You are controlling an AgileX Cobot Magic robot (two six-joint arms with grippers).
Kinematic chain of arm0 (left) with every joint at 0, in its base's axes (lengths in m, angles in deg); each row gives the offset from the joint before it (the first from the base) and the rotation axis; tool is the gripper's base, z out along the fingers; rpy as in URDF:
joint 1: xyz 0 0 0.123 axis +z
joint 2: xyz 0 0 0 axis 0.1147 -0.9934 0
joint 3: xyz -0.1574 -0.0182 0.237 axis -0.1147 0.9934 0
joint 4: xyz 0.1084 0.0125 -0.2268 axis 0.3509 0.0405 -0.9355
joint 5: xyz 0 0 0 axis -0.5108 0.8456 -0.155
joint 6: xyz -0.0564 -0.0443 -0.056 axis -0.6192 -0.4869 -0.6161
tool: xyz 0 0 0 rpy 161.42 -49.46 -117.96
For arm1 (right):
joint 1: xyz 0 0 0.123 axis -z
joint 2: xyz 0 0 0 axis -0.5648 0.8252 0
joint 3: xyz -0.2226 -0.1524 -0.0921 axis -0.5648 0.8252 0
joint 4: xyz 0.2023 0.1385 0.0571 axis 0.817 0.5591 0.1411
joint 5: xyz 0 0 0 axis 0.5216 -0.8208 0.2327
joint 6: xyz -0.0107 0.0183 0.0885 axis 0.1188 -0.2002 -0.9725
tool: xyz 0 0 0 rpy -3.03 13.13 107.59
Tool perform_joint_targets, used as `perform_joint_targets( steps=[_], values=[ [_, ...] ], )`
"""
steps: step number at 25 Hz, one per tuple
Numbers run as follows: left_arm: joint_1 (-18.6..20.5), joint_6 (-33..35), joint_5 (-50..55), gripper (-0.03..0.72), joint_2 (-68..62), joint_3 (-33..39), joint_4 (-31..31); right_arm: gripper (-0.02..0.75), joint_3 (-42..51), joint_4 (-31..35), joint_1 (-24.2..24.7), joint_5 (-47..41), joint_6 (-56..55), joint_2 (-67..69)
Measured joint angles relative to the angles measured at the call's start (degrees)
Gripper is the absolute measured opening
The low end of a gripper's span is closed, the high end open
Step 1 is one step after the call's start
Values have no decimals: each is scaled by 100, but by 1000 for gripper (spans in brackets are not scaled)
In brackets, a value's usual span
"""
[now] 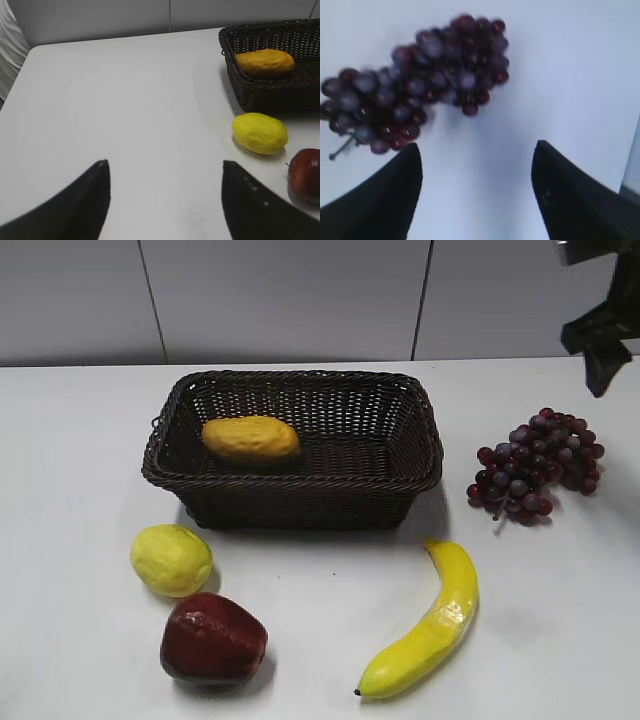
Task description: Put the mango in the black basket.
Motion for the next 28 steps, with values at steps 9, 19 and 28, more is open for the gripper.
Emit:
perform_joint_targets(
  steps=[9, 19, 28],
  values=[
    [0, 0, 0, 527, 0, 0, 0, 522, 446, 320, 462, -245, -12, -1154],
    [0, 0, 0, 527, 0, 0, 0, 522, 2656, 1051, 480, 8, -12, -4202],
    [0, 0, 0, 527, 0, 0, 0, 522, 4963, 1111, 480, 801, 5, -6406]
  ],
)
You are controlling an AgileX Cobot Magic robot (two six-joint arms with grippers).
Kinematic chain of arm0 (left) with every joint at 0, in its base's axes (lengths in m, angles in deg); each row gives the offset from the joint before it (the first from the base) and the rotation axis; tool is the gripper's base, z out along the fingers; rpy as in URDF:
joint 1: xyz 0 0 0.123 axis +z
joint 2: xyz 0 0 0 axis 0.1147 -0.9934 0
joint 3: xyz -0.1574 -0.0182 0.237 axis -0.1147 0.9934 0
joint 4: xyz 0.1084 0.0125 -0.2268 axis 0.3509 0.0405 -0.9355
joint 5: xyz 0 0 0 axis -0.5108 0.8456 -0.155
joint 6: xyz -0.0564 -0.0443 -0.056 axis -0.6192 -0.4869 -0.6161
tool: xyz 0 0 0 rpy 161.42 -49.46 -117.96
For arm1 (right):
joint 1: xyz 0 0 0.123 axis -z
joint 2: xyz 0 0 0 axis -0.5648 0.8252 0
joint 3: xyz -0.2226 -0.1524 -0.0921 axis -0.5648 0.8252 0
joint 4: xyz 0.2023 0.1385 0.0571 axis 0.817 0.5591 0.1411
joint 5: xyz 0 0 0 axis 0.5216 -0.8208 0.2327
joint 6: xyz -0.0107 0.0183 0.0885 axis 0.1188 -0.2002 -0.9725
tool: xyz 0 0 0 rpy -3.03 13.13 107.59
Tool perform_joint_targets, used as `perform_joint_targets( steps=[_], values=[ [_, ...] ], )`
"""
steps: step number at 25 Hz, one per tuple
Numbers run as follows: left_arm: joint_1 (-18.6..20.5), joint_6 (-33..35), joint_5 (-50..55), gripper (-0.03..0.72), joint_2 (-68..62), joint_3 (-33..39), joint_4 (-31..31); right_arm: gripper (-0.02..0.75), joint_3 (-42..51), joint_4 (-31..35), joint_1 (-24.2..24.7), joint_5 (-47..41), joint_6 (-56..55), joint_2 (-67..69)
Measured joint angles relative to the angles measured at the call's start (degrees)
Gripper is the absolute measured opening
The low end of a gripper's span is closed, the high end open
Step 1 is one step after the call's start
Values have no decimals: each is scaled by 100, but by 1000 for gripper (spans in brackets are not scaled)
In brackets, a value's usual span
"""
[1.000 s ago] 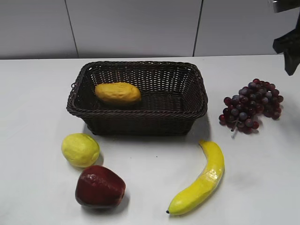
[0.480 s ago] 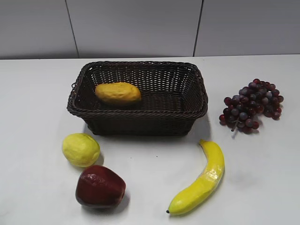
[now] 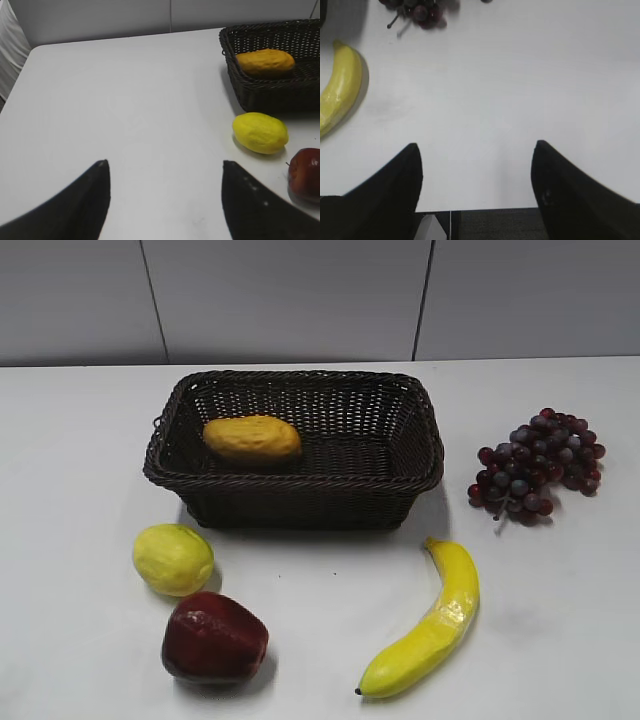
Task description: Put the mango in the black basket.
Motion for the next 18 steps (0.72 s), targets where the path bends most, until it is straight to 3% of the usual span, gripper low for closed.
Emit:
perform_joint_targets(
  steps=[9, 18],
  values=[
    [0, 0, 0, 527, 0, 0, 0, 522, 1146, 9, 0, -171, 11, -1719],
    [0, 0, 0, 527, 0, 0, 0, 522, 1224, 109, 0, -170, 25, -3052]
  ],
)
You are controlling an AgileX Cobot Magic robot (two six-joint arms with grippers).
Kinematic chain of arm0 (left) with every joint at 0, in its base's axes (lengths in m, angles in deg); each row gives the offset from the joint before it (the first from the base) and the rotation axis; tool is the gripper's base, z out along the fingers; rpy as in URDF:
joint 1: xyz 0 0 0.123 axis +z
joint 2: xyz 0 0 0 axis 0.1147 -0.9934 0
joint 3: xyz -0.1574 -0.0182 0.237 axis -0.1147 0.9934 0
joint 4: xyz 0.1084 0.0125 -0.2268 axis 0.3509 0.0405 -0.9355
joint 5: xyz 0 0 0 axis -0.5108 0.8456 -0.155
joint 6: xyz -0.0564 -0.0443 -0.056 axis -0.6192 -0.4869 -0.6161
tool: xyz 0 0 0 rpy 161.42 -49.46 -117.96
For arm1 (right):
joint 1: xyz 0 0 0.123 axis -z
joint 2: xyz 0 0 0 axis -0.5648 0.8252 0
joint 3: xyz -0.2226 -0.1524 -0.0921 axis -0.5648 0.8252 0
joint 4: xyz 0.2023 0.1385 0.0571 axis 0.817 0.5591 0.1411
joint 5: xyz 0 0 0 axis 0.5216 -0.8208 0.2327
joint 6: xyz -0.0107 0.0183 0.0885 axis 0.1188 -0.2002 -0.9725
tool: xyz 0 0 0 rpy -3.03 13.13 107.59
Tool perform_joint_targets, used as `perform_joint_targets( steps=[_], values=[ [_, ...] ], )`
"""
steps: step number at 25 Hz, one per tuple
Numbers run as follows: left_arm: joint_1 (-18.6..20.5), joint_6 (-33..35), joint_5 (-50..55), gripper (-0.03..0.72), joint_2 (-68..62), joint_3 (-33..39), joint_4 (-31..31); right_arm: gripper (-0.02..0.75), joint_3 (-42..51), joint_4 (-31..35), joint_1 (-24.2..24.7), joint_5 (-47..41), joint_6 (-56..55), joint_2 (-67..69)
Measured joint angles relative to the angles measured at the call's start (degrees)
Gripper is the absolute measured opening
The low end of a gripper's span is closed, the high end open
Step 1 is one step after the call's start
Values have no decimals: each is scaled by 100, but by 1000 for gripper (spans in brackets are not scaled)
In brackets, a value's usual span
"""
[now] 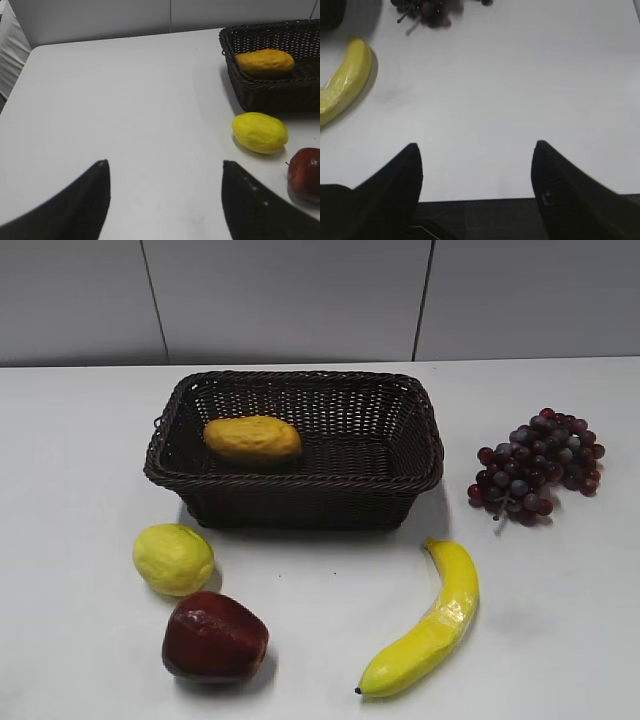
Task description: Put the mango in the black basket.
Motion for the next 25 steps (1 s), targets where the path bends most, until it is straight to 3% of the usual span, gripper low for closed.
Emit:
perform_joint_targets(
  steps=[9, 25],
  values=[
    [0, 0, 0, 527, 0, 0, 0, 522, 2, 17, 0, -5, 2, -1260],
    [-6, 0, 0, 527, 0, 0, -12, 521, 2, 45, 0, 2, 21, -1325]
  ],
)
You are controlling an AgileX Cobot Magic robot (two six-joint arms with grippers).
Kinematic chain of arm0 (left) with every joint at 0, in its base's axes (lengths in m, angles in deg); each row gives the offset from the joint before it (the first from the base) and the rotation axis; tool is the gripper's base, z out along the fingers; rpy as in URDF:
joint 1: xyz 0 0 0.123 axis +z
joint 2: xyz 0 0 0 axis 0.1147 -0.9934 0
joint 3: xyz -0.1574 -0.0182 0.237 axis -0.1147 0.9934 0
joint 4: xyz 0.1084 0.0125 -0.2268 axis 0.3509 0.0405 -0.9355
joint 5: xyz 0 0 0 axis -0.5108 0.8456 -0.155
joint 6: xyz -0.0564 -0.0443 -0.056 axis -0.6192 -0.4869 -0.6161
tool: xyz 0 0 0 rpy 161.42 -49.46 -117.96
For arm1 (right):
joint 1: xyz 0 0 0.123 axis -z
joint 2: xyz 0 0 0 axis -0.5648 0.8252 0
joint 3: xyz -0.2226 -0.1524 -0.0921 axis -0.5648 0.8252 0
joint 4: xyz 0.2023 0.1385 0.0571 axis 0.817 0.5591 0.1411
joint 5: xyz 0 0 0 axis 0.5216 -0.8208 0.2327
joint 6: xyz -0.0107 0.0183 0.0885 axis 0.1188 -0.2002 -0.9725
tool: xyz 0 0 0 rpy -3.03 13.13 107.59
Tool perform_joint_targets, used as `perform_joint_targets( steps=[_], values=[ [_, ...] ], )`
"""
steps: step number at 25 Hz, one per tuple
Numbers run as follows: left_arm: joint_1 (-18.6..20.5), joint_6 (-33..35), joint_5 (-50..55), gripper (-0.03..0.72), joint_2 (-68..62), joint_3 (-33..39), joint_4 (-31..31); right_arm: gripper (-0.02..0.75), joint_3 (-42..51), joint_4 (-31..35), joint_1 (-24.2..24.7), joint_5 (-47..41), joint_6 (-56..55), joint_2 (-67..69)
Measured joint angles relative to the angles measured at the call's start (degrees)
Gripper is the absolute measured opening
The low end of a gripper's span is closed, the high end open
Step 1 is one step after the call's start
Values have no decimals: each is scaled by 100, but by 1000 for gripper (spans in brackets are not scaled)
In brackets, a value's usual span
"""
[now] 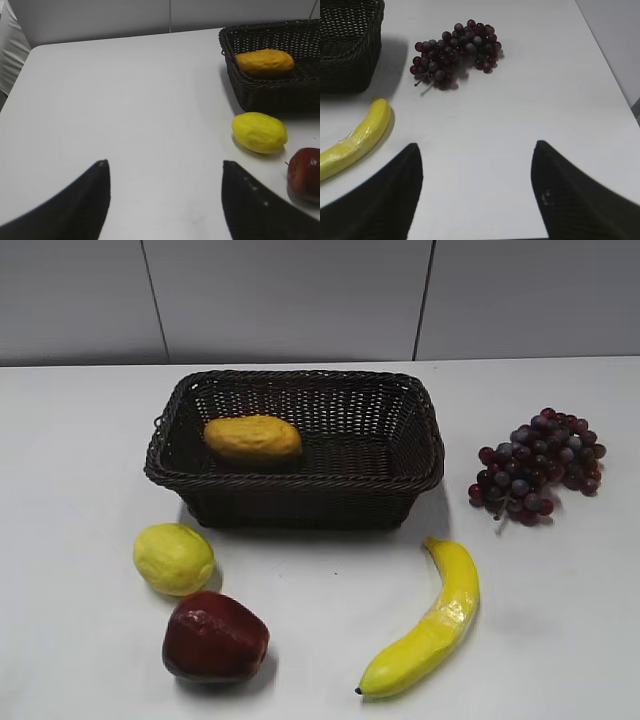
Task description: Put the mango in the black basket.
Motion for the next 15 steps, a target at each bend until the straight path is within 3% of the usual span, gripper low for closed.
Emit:
perform_joint_targets(
  steps=[15],
  values=[
    [0, 0, 0, 527, 0, 0, 0, 521, 0, 9, 0, 0, 4, 0]
  ],
)
